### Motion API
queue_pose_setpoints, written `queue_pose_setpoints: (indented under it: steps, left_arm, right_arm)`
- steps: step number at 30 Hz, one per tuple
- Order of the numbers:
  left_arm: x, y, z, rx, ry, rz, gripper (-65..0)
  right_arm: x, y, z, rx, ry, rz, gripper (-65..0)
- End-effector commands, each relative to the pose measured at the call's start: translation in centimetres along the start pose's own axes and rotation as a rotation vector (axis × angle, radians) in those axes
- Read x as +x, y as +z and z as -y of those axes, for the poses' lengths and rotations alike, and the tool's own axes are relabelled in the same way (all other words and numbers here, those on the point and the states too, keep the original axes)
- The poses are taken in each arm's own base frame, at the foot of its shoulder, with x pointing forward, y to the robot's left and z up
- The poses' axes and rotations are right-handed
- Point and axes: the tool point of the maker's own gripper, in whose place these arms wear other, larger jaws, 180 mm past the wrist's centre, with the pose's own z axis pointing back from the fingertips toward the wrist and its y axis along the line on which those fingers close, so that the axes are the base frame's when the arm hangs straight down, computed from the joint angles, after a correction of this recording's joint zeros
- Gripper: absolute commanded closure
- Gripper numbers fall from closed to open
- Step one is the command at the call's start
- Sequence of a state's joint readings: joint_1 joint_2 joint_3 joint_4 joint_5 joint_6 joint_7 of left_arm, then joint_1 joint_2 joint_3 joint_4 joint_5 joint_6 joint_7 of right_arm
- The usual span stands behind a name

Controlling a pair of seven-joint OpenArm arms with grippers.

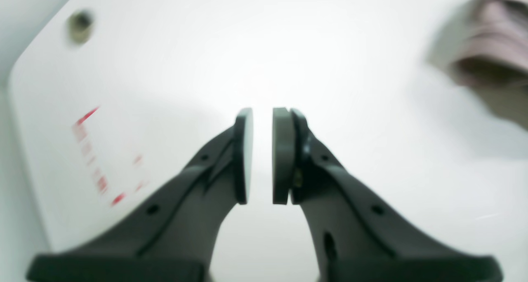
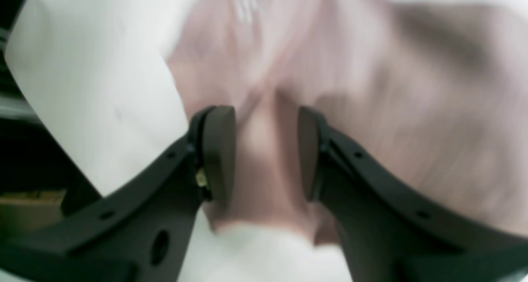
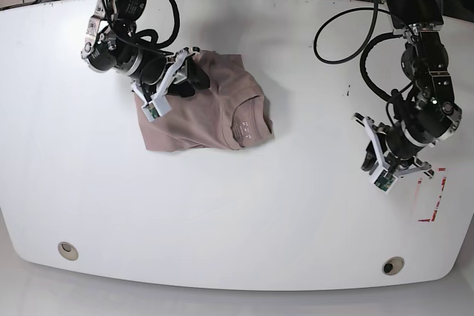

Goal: Layout the t-shirt on the table in an organized manner, then fold the t-shirt properly
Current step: 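Grasp the folded bundle edges with both grippers and tidy them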

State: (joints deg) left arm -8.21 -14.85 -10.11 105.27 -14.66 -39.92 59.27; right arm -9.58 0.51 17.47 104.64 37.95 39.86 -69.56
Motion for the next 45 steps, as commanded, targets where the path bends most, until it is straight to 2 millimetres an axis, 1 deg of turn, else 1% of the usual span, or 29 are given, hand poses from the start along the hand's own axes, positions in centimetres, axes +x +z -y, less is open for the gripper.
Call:
queue_pose_setpoints:
  steps: [1,3,7,14,16,17,19,20,23,24,25,27,29,31,33,35,36,38,40,41,45]
  left_arm:
    - [1.0,1.1,-1.8,0.041,-0.015,0.041,-6.4]
    - [0.9,1.3,-2.4,0.054,-0.02,0.036,-6.4]
    - [0.8,1.4,-2.5,0.057,-0.019,0.035,-6.4]
    - [1.0,1.3,-2.2,0.052,-0.021,0.04,-6.4]
    - [1.2,1.1,-1.9,0.041,-0.028,0.041,-6.4]
    - [1.4,0.9,-1.5,0.031,-0.037,0.042,-6.4]
    - [2.2,0.5,-0.7,0.009,-0.064,0.051,-6.4]
    - [2.6,0.3,-0.2,-0.005,-0.078,0.056,-6.4]
    - [3.9,-0.6,2.3,-0.07,-0.14,0.068,-6.4]
    - [4.6,-1.0,3.5,-0.097,-0.156,0.08,-6.4]
    - [5.1,-1.2,4.3,-0.117,-0.164,0.09,-6.4]
    - [6.5,-1.9,7.0,-0.175,-0.179,0.122,-6.4]
    - [7.5,-2.2,8.9,-0.214,-0.186,0.144,-6.4]
    - [8.5,-2.4,11.2,-0.262,-0.186,0.169,-6.4]
    - [9.2,-2.7,13.6,-0.316,-0.186,0.186,-6.4]
    - [9.1,-3.1,15.7,-0.366,-0.18,0.18,-6.4]
    - [9.2,-3.3,16.8,-0.393,-0.175,0.182,-6.4]
    - [9.2,-3.4,18.5,-0.432,-0.168,0.182,-6.4]
    - [8.8,-3.4,20.1,-0.469,-0.158,0.172,-6.4]
    - [8.4,-3.5,21.0,-0.492,-0.149,0.163,-6.4]
    - [6.7,-4.0,23.8,-0.561,-0.141,0.113,-6.4]
  right_arm:
    - [0.9,0.1,-0.7,0.026,0.005,0.047,-23.1]
    - [0.2,-0.2,-1.6,0.049,0.004,0.029,-23.1]
    - [-0.7,-1.4,-3.9,0.115,0.035,-0.012,-23.0]
    - [-0.9,-2.8,-7.1,0.205,0.094,-0.047,-23.1]
    - [-0.7,-3.0,-8.1,0.233,0.119,-0.048,-23.1]
    - [0.0,-3.0,-8.3,0.236,0.139,-0.037,-23.1]
    - [1.2,-2.4,-8.0,0.217,0.174,-0.011,-23.1]
    - [1.5,-2.0,-7.7,0.205,0.186,-0.004,-23.1]
    - [3.0,-0.5,-5.7,0.135,0.222,0.029,-23.1]
    - [3.7,0.1,-4.6,0.102,0.228,0.042,-22.8]
    - [4.0,0.4,-3.9,0.083,0.231,0.047,-22.7]
    - [5.5,1.7,-1.1,0.004,0.241,0.072,-22.5]
    - [6.5,2.7,0.7,-0.047,0.243,0.09,-22.4]
    - [7.4,3.3,2.3,-0.082,0.234,0.106,-22.4]
    - [8.7,3.9,4.0,-0.115,0.237,0.12,-21.9]
    - [9.4,4.0,5.4,-0.131,0.229,0.117,-19.0]
    - [9.7,3.9,6.1,-0.135,0.222,0.114,-16.5]
    - [10.4,3.9,7.1,-0.14,0.209,0.121,-12.7]
    - [11.2,3.8,8.1,-0.142,0.198,0.141,-9.7]
    - [11.7,3.8,8.5,-0.143,0.194,0.155,-9.2]
    - [12.8,3.3,9.6,-0.13,0.165,0.193,-11.3]
